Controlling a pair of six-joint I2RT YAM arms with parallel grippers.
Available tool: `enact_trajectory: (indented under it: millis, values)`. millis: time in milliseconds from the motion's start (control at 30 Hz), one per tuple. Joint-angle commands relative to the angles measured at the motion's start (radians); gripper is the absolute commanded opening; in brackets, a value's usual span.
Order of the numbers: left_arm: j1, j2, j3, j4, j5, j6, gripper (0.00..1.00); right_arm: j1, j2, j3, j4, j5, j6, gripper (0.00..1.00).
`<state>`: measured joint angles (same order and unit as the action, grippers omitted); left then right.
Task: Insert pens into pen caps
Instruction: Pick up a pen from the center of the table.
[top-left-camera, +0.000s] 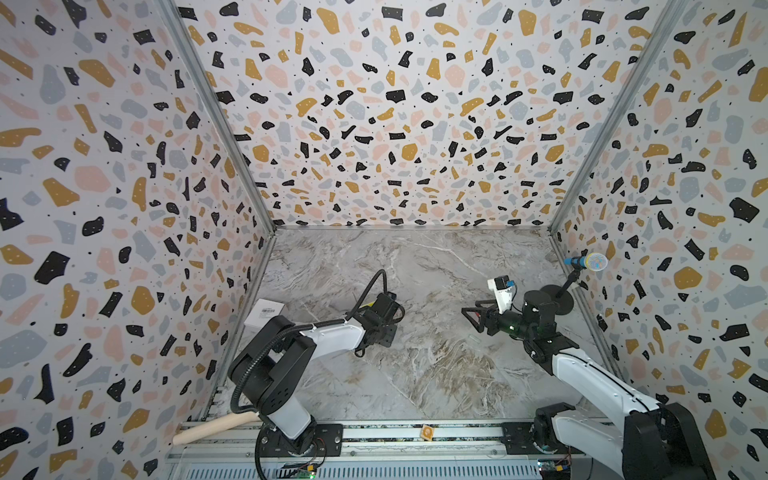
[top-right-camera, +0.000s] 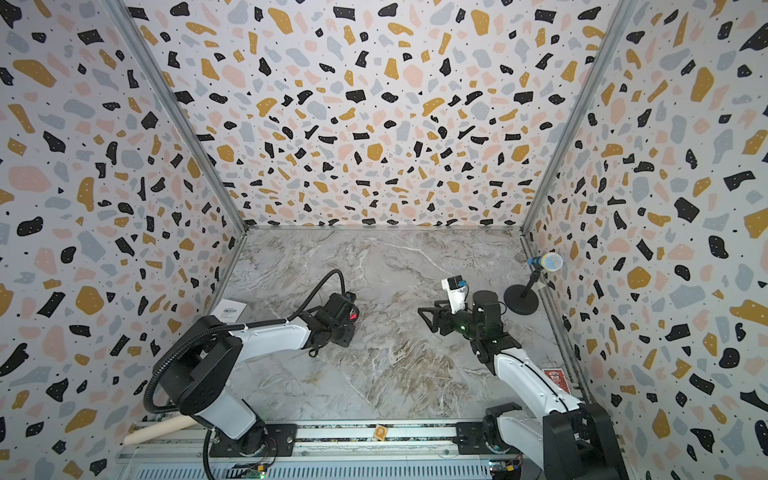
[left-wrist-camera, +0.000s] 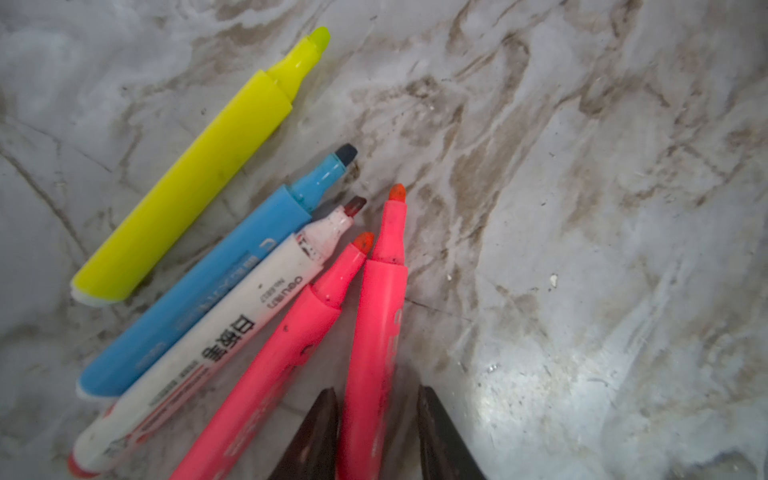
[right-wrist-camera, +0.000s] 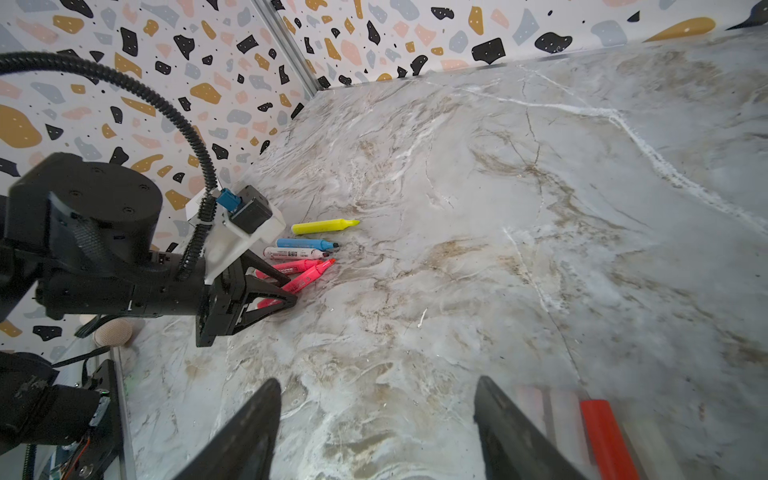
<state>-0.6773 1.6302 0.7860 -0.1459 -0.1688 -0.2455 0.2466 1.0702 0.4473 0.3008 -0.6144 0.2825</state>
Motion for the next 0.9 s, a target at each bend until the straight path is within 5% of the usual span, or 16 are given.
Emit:
enact_trajectory:
  millis: [0, 400, 733, 867]
  values:
    - [-0.008, 0.033, 0.024, -0.033, -0.015, 0.017, 0.3, -0.007, -0.021, -0.01, 0.007, 0.013, 0.009, 0.74]
    - [-0.024, 0.06, 0.018, -0.036, 0.007, 0.019, 0.1, -0.037, -0.056, -0.022, -0.01, 0.003, 0.016, 0.74]
    - [-0.025, 0.088, 0.033, -0.04, 0.036, 0.03, 0.09, -0.056, -0.063, -0.003, -0.035, 0.004, 0.025, 0.74]
    - [-0.025, 0.086, 0.027, -0.031, 0.042, 0.025, 0.01, -0.057, -0.076, 0.007, -0.052, -0.004, 0.028, 0.74]
